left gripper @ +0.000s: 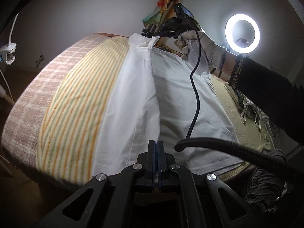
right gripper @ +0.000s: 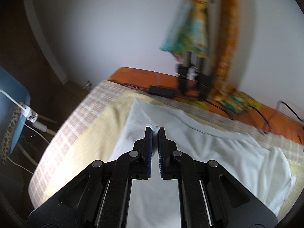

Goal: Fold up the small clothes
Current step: 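Lift and fold the gripped side of the shirt over toward its middle, then open the right gripper and lift it off the folded side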

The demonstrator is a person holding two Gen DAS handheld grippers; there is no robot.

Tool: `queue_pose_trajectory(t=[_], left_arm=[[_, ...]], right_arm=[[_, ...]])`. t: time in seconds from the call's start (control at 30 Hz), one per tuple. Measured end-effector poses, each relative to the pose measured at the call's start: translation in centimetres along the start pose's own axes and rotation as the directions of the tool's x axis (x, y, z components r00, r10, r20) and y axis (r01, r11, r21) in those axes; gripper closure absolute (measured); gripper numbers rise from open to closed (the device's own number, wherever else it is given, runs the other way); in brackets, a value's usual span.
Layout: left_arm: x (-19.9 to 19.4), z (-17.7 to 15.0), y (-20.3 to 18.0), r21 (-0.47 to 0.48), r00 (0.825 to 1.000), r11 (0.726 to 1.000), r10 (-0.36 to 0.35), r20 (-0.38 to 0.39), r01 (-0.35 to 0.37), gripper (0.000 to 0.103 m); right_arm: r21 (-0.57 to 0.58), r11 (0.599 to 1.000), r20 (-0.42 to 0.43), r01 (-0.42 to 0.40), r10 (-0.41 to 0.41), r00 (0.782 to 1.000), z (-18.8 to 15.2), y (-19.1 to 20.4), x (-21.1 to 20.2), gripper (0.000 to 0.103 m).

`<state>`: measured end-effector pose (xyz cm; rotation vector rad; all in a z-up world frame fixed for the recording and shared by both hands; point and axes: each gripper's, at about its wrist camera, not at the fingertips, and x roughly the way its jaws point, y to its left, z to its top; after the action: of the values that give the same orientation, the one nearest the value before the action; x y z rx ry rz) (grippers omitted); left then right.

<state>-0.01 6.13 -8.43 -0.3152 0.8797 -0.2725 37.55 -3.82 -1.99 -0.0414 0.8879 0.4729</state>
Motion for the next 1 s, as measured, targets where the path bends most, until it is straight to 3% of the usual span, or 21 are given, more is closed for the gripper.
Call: queue_pose_trajectory(t=[0.2, 0.43, 0.5, 0.57, 0.67, 0.73, 1.0], left_arm=[[1.6, -0.1, -2.7, 0.053, 0.999, 0.998, -0.027, -0.046, 0.030, 0.103], [3.1, -0.4, -3.9, 0.078, 0.993, 0.996, -0.041, -0.107, 0.049, 0.103], [3.4, -0.4, -3.8, 0.066, 0.990, 0.996, -0.051, -0.129, 0.060, 0.080], [3.1, -0.4, -4.0, 0.071, 0.991, 0.996, -0.053, -0.121, 0.062, 0.074], [2.4, -0.3, -4.5, 0.121, 0.996, 0.993, 0.001, -0.090, 0.010, 0.073], [1.9, -0.2, -4.8, 0.153, 0.997, 0.988, 0.039, -0.065, -0.029, 0.073], [0.2, -1.0, -5.2, 0.209, 0.992, 0.970, 0.128, -0.007, -0.124, 0.073]], right_arm=[[0.032, 0.998, -0.023, 0.045, -0.044, 0.999, -1.4, -3.5, 0.7, 0.096], [0.003, 0.998, -0.040, 0.068, -0.067, 0.997, -1.8, -3.9, 2.0, 0.096], [-0.012, 0.997, -0.052, 0.071, -0.071, 0.996, -2.1, -3.6, 2.3, 0.096], [-0.022, 0.995, -0.062, 0.093, -0.094, 0.994, -2.2, -3.6, 2.6, 0.096], [0.007, 0.997, -0.049, 0.077, -0.076, 0.996, -2.2, -4.1, 1.8, 0.082], [0.020, 0.997, -0.016, 0.079, -0.079, 0.997, -2.2, -4.4, 0.6, 0.063], [0.045, 0.998, 0.077, 0.045, -0.048, 0.996, -2.0, -5.8, -6.6, 0.062]])
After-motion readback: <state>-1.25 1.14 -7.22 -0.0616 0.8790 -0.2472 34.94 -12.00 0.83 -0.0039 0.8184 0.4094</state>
